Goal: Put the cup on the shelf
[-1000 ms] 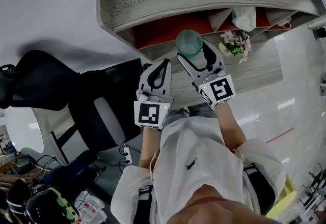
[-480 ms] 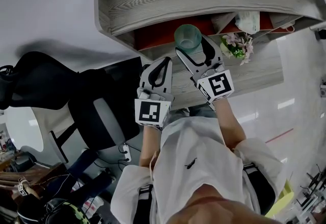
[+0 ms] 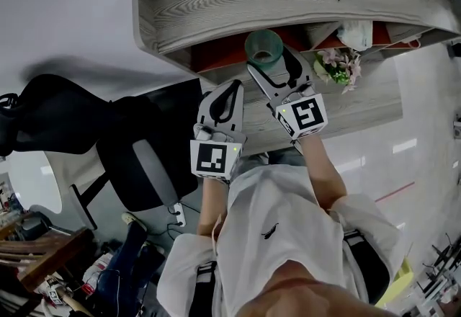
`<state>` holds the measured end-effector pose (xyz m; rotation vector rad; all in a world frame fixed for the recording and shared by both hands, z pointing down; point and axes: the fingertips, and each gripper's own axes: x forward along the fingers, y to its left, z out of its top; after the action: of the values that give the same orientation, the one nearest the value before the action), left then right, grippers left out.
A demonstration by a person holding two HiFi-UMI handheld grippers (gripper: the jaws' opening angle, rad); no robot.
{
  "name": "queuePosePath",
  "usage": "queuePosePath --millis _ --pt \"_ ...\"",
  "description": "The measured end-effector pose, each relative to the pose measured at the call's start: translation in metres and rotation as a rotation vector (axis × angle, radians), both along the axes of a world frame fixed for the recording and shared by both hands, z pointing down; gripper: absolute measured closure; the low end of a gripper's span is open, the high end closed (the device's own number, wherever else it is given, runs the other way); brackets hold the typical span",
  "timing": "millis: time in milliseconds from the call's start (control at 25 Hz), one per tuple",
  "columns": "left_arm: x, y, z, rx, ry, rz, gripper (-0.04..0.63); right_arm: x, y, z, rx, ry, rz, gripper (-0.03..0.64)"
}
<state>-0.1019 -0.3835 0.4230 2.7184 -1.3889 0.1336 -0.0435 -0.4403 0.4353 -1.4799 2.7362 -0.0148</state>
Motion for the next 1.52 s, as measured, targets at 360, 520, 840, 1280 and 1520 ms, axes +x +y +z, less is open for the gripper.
queuePosePath --millis 360,520,840,1280,1520 --pt "-0.003 -0.003 0.004 -0.009 0.007 -0.007 0.568 -0.003 -0.011 0.006 0.003 0.014 0.014 0.270" --pt "-0.004 -0.005 0.004 -0.010 0.007 -0.009 0.568 -0.003 -0.015 0.008 0.007 0.016 0.019 0.270" --pt "-0.006 -0.007 0.006 -0.013 0.008 -0.012 0.568 -0.006 -0.024 0.010 -0.003 0.046 0.045 0.270" --pt "-0.012 -0.010 0.009 -0.015 -0.003 -0.019 0.568 -0.012 -0.035 0.011 -0.012 0.069 0.043 0.268" --pt "-0.011 -0.011 0.011 0.003 -0.010 -0.003 0.568 -0.013 -0.036 0.012 -0.020 0.082 0.033 0.268"
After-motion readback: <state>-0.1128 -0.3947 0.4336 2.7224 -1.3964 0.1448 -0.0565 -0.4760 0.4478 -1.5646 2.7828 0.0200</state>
